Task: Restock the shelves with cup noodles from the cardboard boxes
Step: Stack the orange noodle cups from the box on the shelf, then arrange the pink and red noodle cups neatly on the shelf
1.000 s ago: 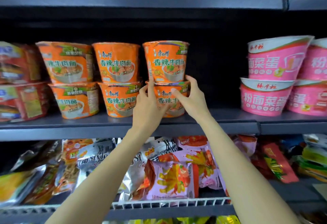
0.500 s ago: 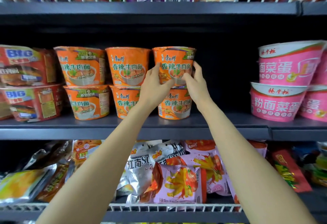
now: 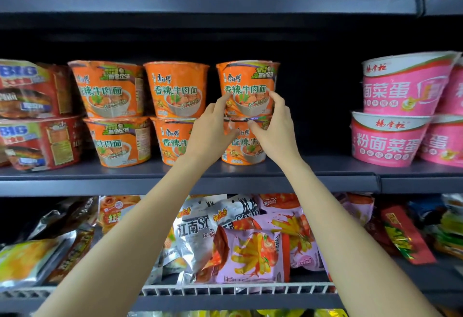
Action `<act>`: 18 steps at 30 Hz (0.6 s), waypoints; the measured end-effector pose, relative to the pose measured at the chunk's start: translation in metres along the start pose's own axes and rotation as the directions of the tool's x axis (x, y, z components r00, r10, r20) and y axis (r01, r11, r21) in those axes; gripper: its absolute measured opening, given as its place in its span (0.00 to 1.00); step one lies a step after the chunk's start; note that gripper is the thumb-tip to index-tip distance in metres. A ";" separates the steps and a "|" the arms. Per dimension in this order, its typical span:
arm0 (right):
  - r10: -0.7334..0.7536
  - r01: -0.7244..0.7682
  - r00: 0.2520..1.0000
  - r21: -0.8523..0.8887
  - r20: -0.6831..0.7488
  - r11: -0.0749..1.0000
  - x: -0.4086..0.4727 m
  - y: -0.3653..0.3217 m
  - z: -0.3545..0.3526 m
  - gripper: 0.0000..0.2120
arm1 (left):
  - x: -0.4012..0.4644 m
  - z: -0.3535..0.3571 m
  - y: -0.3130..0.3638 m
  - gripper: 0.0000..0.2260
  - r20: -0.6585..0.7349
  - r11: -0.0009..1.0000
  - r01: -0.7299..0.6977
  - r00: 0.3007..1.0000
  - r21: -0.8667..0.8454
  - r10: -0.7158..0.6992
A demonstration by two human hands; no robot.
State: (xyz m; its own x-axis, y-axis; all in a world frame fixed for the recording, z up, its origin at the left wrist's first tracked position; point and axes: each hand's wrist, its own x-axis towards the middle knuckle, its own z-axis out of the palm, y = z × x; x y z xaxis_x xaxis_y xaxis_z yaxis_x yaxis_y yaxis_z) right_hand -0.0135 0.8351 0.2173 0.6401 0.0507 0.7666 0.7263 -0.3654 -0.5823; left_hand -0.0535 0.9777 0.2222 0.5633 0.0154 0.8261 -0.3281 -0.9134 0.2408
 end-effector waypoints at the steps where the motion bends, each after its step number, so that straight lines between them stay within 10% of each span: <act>1: -0.012 0.012 1.000 -0.017 0.005 1.000 0.000 0.002 0.001 0.35 | -0.001 0.001 0.000 0.33 -0.022 1.000 -0.017 1.000 0.005 0.017; 11: -0.074 0.076 0.997 -0.074 0.028 0.994 0.000 0.008 0.001 0.35 | -0.006 0.013 -0.019 0.29 -0.070 0.972 -0.011 0.998 -0.233 -0.005; 18: -0.136 0.142 0.989 -0.087 0.064 0.986 -0.017 0.016 -0.020 0.31 | -0.016 0.017 0.023 0.21 -0.319 0.993 -0.107 0.940 0.054 0.118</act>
State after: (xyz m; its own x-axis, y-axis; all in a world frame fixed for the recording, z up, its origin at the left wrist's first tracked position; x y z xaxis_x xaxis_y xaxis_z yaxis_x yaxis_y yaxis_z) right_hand -0.0179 0.8094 0.2001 0.5499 0.1593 0.8199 0.7848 -0.4343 -0.4420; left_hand -0.0577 0.9495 0.2059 0.2489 0.0362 0.9678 -0.3447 -0.9306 0.1235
